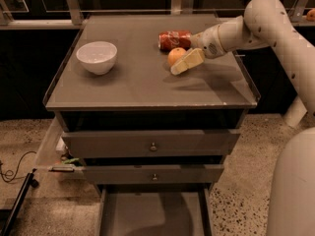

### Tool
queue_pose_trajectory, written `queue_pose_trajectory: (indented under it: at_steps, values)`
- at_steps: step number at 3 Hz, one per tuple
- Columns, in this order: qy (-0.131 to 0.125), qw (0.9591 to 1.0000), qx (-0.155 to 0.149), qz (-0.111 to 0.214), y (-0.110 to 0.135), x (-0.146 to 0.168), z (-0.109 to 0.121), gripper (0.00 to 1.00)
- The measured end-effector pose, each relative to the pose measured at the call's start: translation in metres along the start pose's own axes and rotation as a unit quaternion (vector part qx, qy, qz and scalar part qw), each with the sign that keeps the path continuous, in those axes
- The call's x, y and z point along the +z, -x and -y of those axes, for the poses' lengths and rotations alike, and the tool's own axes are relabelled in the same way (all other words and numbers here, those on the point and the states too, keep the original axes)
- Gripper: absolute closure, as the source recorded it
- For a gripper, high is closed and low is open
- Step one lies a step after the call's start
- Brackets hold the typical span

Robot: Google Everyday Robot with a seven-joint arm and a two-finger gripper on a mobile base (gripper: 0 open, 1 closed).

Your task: Place orange into bottom drawer

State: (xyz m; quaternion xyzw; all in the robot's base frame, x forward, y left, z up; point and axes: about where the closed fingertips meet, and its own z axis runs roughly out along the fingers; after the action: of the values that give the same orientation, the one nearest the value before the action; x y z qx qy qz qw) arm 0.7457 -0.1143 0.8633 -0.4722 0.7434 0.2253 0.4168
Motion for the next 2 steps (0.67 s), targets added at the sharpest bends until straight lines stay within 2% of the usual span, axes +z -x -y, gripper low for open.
queue_pose_trajectory:
  at_steps: [1,2]
  values:
    - [0.000,1.0000,0.000,0.000,0.0000,0.0000,0.0000,0.13]
    - [0.000,1.0000,0.000,0.000,0.0000,0.0001,0.0000,0.33]
